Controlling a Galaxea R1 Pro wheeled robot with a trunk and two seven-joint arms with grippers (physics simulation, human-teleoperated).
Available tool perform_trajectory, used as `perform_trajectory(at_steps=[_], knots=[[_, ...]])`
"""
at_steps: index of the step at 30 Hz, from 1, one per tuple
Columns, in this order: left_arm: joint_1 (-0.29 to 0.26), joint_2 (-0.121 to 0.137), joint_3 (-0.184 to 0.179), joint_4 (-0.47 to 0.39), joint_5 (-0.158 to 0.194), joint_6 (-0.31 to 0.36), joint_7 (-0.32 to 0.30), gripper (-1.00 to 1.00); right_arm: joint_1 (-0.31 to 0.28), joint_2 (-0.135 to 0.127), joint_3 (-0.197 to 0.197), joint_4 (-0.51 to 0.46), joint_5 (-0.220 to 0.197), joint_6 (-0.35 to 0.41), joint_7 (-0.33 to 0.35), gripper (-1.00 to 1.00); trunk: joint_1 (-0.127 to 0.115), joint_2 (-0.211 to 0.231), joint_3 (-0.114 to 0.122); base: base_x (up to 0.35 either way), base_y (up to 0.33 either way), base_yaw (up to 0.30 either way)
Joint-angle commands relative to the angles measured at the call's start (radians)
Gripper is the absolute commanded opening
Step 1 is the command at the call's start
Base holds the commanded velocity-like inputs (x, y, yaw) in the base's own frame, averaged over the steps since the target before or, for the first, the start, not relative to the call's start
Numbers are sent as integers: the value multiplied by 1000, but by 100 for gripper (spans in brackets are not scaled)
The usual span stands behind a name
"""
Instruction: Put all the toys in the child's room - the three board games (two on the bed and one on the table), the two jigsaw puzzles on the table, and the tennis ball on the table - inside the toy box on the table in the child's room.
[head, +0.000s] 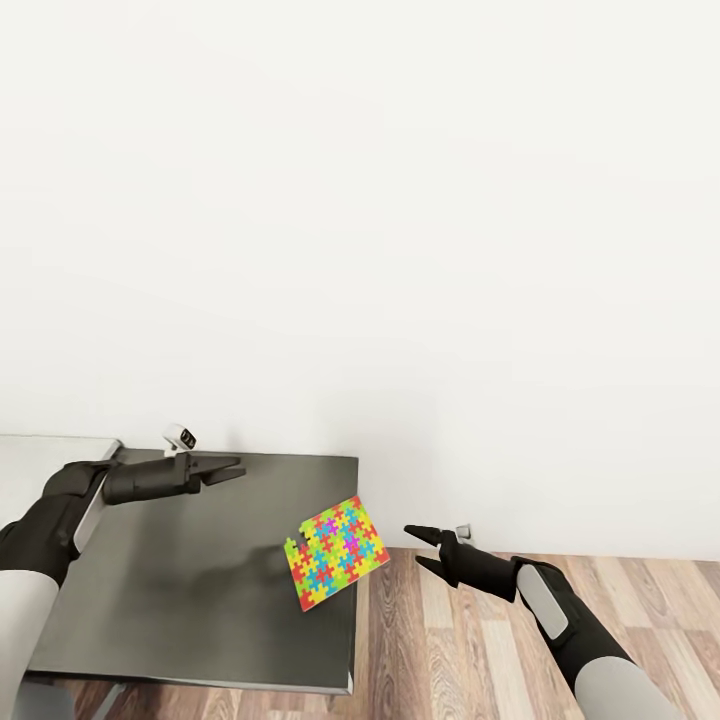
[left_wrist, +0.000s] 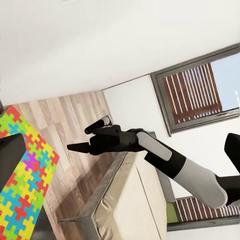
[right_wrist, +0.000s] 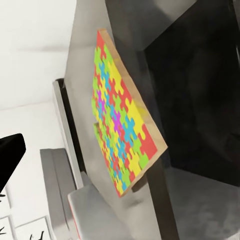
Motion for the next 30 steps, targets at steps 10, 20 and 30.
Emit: perform_trajectory(at_steps=[10, 20, 30], knots=[[0, 0, 2, 0, 0, 11, -4, 100, -1, 8, -2, -6, 1, 1, 3, 100, 35, -64, -29, 0, 0, 0], [1, 1, 2, 0, -1, 12, -4, 100, -1, 12, -2, -8, 0, 1, 5, 100, 35, -64, -29, 0, 0, 0], [1, 1, 8, 0, -2, 12, -4, 100, 0, 11, -2, -8, 0, 2, 5, 100, 35, -64, -29, 0, 90, 0]])
